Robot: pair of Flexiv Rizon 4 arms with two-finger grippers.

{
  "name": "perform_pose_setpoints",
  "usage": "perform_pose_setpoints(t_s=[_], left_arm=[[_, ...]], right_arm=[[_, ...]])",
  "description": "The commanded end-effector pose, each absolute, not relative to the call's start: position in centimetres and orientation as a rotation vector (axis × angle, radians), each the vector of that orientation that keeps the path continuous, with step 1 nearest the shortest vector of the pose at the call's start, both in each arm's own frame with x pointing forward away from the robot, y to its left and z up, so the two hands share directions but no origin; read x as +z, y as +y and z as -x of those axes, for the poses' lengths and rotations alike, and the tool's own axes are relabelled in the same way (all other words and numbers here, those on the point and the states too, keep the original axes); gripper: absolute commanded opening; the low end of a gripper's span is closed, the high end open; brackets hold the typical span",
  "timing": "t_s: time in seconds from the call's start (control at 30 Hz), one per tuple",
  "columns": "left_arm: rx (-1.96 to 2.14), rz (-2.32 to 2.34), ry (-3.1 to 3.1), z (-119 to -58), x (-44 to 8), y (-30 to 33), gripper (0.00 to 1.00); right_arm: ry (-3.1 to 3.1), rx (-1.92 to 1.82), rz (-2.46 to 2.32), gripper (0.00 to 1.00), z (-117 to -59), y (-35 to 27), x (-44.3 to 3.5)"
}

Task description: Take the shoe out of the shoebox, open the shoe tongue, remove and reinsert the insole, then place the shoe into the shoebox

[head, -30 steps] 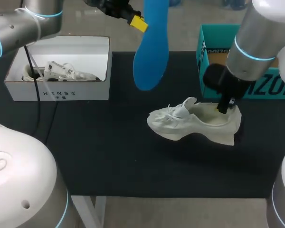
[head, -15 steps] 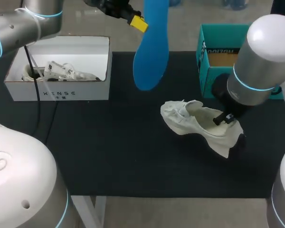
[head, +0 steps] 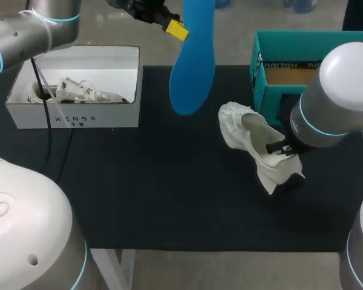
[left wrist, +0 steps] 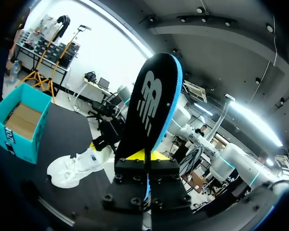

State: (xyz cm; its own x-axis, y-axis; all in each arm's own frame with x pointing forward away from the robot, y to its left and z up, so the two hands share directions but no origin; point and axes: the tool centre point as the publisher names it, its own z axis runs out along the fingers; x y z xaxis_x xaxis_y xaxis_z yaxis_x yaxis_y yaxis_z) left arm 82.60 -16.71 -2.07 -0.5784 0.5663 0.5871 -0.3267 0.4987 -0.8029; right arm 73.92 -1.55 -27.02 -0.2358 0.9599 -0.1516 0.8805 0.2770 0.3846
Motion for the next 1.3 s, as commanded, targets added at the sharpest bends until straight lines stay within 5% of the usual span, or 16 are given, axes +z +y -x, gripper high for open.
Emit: perform_pose_setpoints(t_s=[0.03,1.3], left_arm=[[1.219,0.202,-1.824,-82.7,-2.1,-16.7,0.0],[1.219,0.202,-1.824,-82.7,-2.1,-16.7,0.0]], right_arm=[[2.188,0.347,-1.658,0.0,-73.5,-2.0,-27.0],[1.816,0.447,-2.211,0.0,-70.9,4.7,-34.2]])
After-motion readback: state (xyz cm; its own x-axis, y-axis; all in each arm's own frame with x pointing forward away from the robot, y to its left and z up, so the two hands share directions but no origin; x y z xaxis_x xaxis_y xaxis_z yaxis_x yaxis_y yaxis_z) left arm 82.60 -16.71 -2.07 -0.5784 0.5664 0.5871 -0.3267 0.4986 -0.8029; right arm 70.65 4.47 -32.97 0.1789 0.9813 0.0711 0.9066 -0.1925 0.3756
